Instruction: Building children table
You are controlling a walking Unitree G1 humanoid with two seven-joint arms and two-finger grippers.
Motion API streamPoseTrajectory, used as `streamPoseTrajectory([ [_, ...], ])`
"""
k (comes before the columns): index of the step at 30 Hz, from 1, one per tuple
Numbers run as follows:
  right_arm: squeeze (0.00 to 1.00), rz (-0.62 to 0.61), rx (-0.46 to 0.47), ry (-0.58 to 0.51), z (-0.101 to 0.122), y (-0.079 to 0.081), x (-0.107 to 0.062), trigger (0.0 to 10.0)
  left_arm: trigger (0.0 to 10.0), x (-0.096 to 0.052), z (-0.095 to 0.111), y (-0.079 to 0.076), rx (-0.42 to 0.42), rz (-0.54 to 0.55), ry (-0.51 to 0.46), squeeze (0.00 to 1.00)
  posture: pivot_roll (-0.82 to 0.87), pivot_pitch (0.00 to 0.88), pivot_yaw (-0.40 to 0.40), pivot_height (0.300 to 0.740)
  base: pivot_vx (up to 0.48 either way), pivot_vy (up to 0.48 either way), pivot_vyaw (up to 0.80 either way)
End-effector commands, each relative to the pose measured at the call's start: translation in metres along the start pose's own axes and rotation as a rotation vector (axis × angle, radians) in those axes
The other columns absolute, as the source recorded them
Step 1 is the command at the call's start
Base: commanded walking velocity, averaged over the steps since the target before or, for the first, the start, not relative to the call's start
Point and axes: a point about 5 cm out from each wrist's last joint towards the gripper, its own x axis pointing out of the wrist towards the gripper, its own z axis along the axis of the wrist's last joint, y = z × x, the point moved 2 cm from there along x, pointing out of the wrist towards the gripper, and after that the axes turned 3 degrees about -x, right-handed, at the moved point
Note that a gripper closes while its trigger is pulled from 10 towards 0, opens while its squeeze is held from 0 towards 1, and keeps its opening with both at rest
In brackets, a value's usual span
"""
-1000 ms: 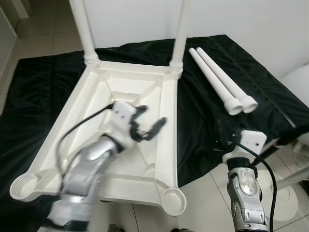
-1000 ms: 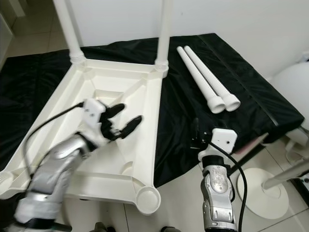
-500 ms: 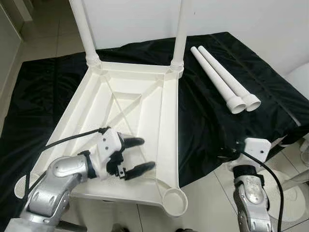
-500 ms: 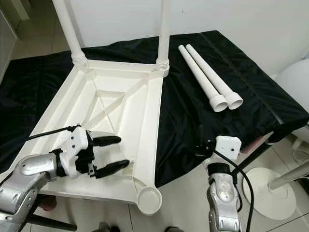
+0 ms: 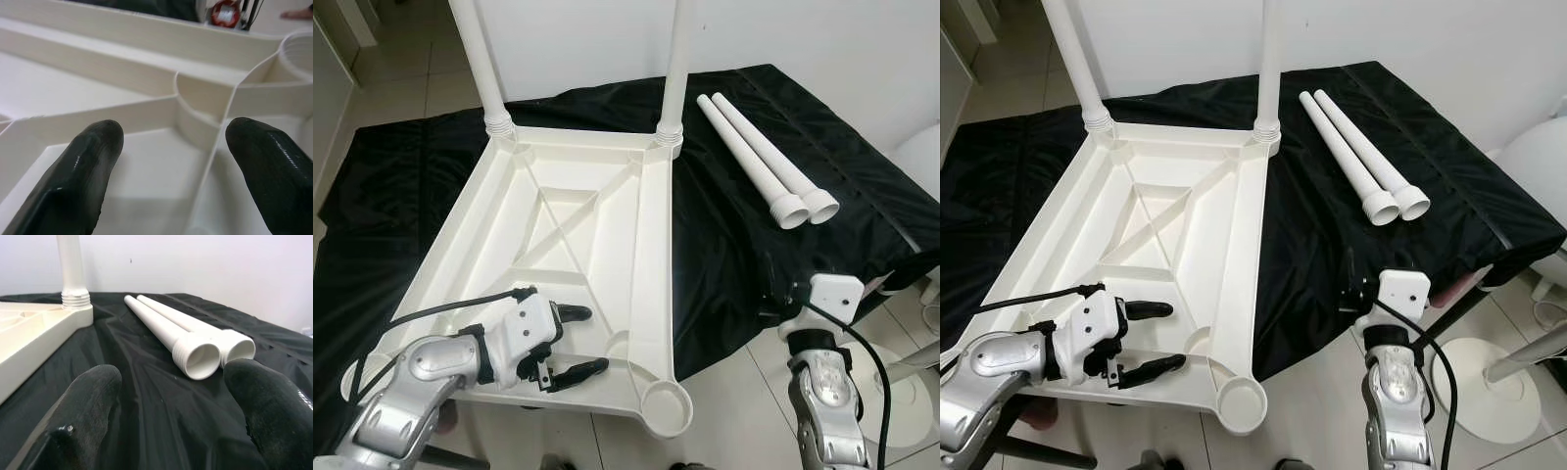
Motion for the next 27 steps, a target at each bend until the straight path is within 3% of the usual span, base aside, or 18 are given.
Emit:
streamPoseTrajectory([
  [1,0.0,-0.004,-0.004,0.024,-0.005,-0.002,-0.001,10.0,10.0,0.0,-0.007,0.0,0.034,-0.008,0.045,0.0,0.0,0.08,0.062,0.74,0.0,0.0,0.0],
  [5,0.0,-0.007,-0.004,0.025,-0.005,-0.003,-0.001,10.0,10.0,0.0,-0.008,0.0,0.052,-0.008,0.051,0.0,0.0,0.08,0.062,0.74,0.0,0.0,0.0],
  [18,0.0,-0.019,0.007,0.024,-0.005,-0.001,0.003,10.0,10.0,0.026,-0.008,0.018,0.091,0.108,-0.007,0.0,-0.02,0.046,0.06,0.74,0.0,0.0,0.0],
  [22,0.0,-0.022,0.019,0.015,-0.004,0.002,0.006,10.0,10.0,0.042,0.002,0.036,0.074,0.226,-0.069,0.0,-0.04,0.022,0.064,0.74,0.0,0.0,0.0],
  [27,0.0,-0.028,0.025,0.012,-0.003,0.002,0.008,10.0,10.0,0.052,0.011,0.048,0.05,0.307,-0.138,0.0,-0.04,0.017,0.062,0.74,0.0,0.0,0.0],
])
